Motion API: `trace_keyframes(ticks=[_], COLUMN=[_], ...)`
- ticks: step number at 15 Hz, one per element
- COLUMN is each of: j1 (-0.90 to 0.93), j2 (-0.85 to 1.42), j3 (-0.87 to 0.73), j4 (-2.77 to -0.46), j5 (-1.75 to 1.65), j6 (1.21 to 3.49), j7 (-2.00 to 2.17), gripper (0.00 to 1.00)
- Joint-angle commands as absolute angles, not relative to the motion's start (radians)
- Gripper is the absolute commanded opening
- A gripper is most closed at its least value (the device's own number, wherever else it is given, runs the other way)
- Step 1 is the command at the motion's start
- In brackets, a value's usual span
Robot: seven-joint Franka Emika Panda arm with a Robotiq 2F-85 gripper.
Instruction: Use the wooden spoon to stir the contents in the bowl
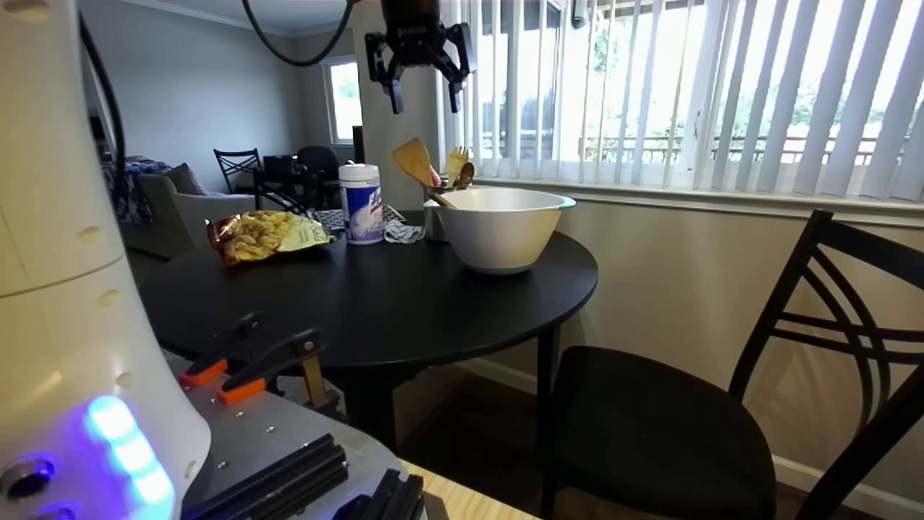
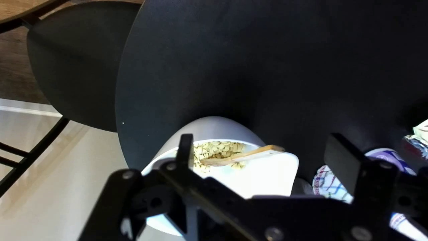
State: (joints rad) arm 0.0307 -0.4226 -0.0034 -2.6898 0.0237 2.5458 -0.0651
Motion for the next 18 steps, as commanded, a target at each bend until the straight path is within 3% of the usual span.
trace_keyframes(ticks=[1,13,18], j1=[0.041,0.016,0.011], j2=[-0.434,-0.220,-0.066], j3=[0.017,0.243,0.231], j4=[-2.748,-2.685,-2.582], j5=[0.101,0.191,0.147], j6=[2.634,2.722,2.759], j7=[0.065,0.820,1.102], gripper=[1.00,1.00,1.00])
